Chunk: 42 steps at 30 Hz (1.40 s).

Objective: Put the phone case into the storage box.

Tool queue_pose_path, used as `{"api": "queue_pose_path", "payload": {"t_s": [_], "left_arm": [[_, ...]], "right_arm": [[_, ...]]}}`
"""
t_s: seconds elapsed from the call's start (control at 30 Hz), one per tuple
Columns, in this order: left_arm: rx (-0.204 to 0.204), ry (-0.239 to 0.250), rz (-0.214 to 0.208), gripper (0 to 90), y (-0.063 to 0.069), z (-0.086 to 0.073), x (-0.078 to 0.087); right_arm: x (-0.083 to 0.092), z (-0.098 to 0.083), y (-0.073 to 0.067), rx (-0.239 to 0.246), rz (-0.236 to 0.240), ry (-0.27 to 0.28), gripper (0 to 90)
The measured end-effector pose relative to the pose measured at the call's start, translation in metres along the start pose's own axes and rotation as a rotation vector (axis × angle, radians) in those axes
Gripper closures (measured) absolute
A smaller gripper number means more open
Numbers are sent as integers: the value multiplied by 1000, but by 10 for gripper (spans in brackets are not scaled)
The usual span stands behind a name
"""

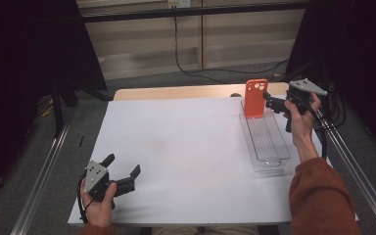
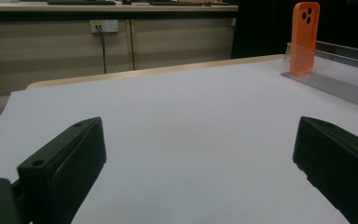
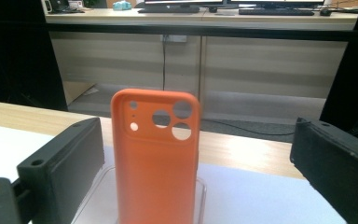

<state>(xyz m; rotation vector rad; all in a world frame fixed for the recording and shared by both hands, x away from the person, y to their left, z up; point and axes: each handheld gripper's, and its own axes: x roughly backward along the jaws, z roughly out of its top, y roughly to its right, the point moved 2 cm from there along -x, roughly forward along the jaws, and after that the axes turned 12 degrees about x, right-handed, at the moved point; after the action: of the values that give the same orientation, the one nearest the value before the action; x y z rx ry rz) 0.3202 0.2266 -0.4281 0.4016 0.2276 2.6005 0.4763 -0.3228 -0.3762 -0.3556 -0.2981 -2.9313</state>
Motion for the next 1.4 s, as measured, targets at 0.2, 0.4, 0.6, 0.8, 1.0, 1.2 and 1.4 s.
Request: {"api": "queue_pose_path", "payload": {"t_s": [0.2, 0.4, 0.6, 0.8, 1.0, 1.2, 1.4], "left_arm": [[-6, -1, 3, 22, 0, 0, 0], [-8, -3, 2, 22, 0, 0, 0], [-12, -4, 1, 22, 1, 0, -1], [-12, -2, 2, 23, 2, 0, 0], [-13, 2, 3, 23, 2, 0, 0], [-15, 3, 8, 25, 1, 0, 1], [-14, 5, 6, 25, 2, 0, 1]], "right_arm": [[10, 0, -2, -17, 10, 5, 16], [20, -2, -4, -14, 14, 22, 7], [26, -5, -7, 6, 19, 16, 9], [34, -7, -9, 16, 25, 22, 8], [44, -10, -9, 17, 25, 16, 7], [53, -18, -12, -10, 51, 12, 8], [63, -25, -17, 4, 58, 1, 5]]}}
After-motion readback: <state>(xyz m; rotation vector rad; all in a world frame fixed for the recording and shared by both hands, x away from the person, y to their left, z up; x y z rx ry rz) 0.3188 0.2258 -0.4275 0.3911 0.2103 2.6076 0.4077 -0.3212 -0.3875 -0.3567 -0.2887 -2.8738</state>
